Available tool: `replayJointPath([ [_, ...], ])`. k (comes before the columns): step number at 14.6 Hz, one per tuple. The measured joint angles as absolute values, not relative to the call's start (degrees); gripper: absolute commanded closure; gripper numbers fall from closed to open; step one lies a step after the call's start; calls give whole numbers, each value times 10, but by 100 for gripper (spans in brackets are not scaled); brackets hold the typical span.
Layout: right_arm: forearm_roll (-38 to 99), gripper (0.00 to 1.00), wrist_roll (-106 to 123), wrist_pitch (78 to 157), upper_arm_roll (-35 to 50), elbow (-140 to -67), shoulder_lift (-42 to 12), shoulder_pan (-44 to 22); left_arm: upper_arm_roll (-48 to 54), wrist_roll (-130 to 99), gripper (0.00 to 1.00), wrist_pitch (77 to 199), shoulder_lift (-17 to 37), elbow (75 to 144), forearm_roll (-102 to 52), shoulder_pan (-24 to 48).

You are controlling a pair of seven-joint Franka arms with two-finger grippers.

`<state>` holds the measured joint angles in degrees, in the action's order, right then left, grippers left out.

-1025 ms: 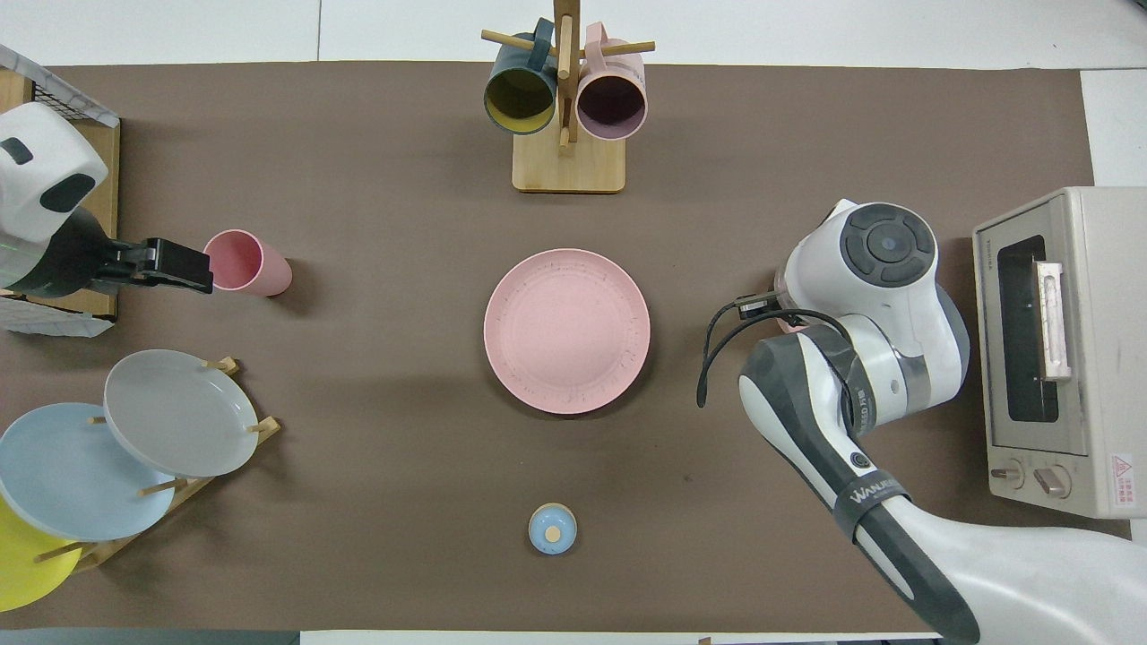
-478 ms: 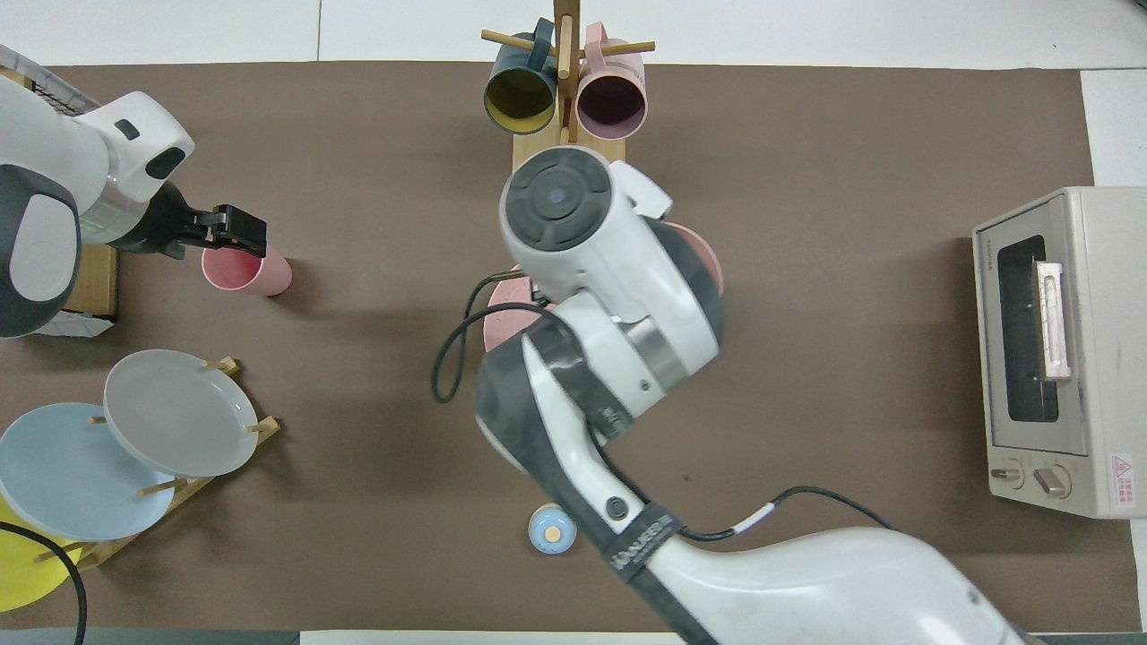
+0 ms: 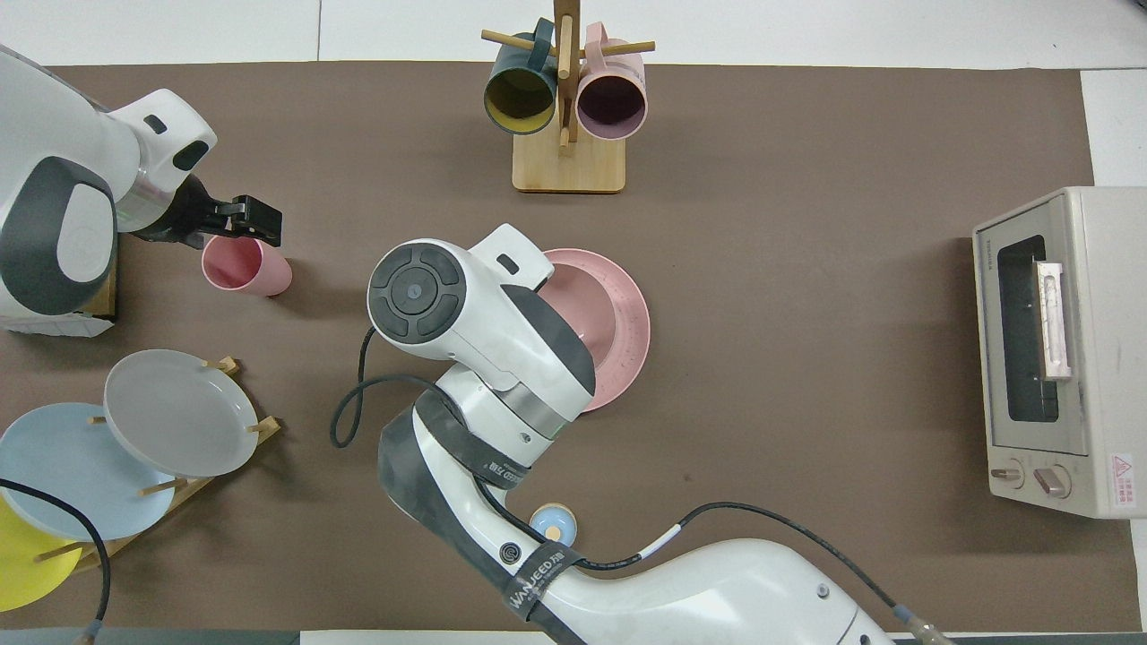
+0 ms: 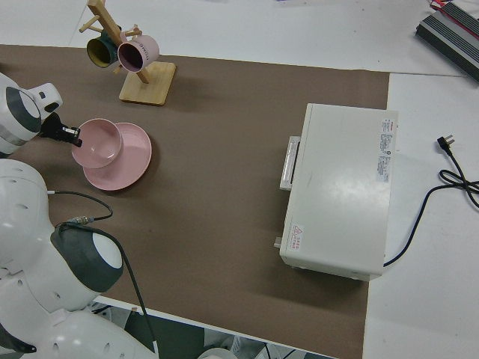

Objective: Organize tableware
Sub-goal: 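Carry the bowl onto the pink plate while the left gripper grasps the cup, then release the bowl with the right gripper while the left gripper lifts the cup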

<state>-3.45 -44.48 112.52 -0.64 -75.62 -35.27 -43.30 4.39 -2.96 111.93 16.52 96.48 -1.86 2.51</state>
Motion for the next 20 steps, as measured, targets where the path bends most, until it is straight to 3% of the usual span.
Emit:
replayJointPath([
  [7, -34, 100, -445, 1137, -8, -807, -339, -428, 48, -83, 0, 1151, 175, 1002, -19, 27],
  [8, -34, 82, -445, 1137, -8, -811, -336, -428, 48, -88, 2, 1153, 175, 1006, -19, 27],
  [9, -34, 78, -445, 1137, -8, -813, -334, -428, 48, -92, 8, 1157, 175, 1011, -19, 27],
  [10, -34, 66, -445, 1137, -8, -814, -332, -427, 48, -93, 14, 1164, 175, 1016, -19, 27],
  [11, -34, 62, -445, 1137, -8, -815, -331, -426, 48, -95, 24, 1171, 175, 1023, -19, 27],
  [12, -34, 49, -445, 1137, -8, -815, -330, -425, 48, -96, 42, 1176, 175, 1028, -19, 27],
  [13, -34, 49, -445, 1136, -8, -814, -328, -423, 48, -96, 75, 1178, 175, 1032, -19, 27],
  [14, -34, 49, -445, 1128, -8, -811, -326, -421, 48, -96, 100, 1179, 175, 1034, -19, 27],
  [16, -34, 47, -445, 1093, -9, -790, -321, -411, 48, -97, 100, 1179, 175, 1034, -19, 27],
  [17, -34, 41, -444, 1074, -10, -773, -317, -402, 48, -97, 100, 1179, 175, 1034, -19, 27],
  [18, -34, 25, -436, 1055, -10, -756, -311, -389, 47, -97, 100, 1179, 175, 1034, -19, 27],
  [19, -34, 0, -418, 1037, -11, -743, -300, -371, 47, -97, 100, 1180, 174, 1034, -18, 27],
  [20, -34, 0, -395, 1015, -13, -734, -283, -351, 47, -96, 100, 1181, 174, 1034, -17, 27],
])
